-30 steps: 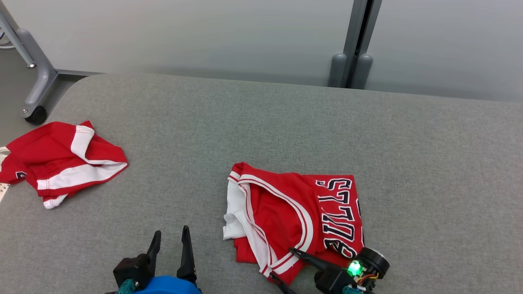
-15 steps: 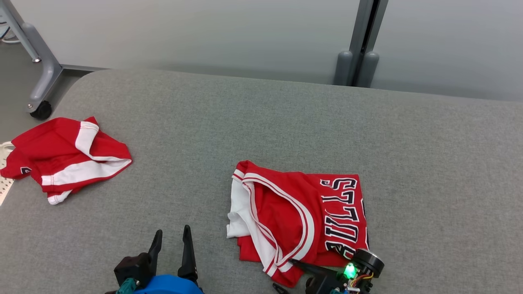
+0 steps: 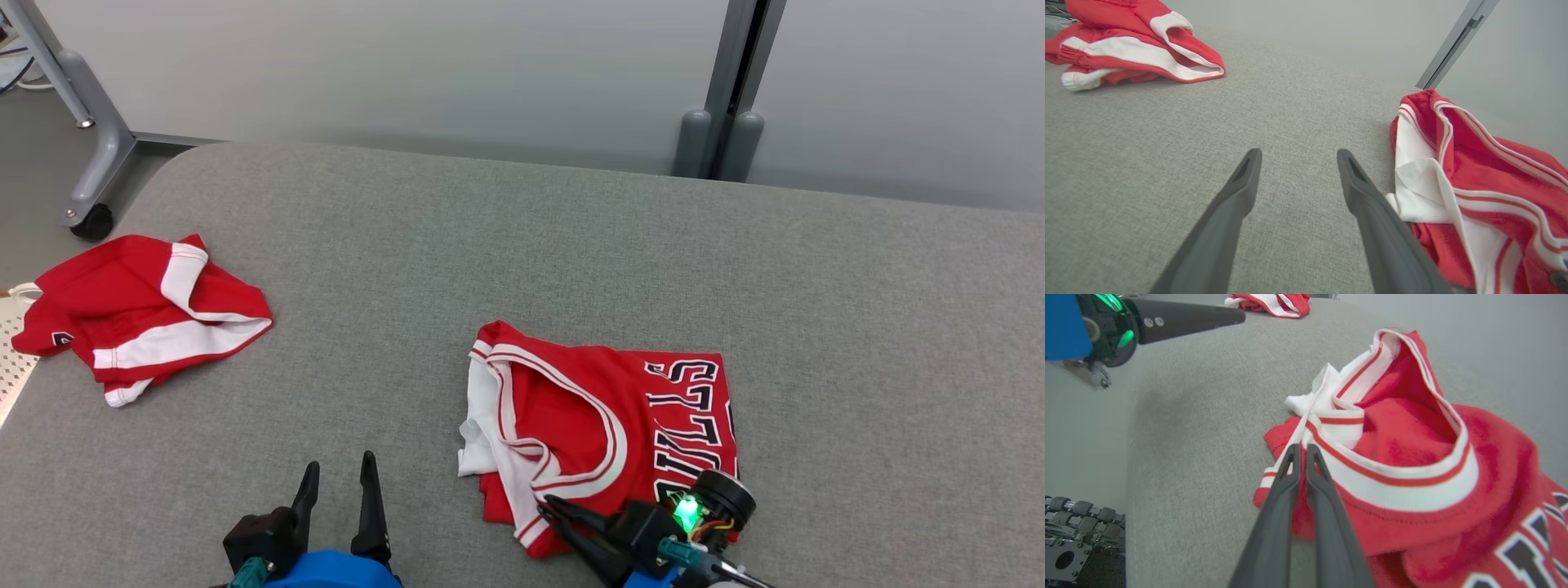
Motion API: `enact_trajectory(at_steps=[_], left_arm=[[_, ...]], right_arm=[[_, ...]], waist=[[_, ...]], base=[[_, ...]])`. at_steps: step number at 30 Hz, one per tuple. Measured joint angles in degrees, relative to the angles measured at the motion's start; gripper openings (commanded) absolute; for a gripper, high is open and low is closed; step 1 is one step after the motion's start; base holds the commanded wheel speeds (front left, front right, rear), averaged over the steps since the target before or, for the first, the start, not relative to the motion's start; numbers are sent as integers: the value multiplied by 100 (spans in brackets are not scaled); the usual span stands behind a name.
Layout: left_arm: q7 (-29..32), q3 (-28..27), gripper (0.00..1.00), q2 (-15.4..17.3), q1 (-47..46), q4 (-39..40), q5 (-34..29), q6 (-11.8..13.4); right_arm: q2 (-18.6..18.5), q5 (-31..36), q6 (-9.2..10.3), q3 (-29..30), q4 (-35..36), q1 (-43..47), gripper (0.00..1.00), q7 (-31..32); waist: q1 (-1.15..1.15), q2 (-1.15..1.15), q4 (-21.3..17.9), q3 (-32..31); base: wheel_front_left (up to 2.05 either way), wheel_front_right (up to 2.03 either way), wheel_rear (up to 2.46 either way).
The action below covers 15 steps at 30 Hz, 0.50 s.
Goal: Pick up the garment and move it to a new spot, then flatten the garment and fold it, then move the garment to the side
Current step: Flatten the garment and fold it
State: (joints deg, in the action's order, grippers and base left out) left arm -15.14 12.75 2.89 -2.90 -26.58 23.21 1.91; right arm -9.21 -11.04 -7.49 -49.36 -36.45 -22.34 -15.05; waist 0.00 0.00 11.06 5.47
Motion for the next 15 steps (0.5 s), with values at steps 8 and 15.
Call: enact_trajectory(at_steps=[8,15], left_arm=[[1,44,100,0,-9,12,-23,-45],[1,91,100,0,-74,-62,-62,-68]], right_arm=[[304,-355,0,-196,608,-319,0,-1],[500,-806,0,-621,-378,-447,100,-5]], waist=[[0,0,64,6],[0,0,190,19]], base=[[0,0,0],[0,0,0]])
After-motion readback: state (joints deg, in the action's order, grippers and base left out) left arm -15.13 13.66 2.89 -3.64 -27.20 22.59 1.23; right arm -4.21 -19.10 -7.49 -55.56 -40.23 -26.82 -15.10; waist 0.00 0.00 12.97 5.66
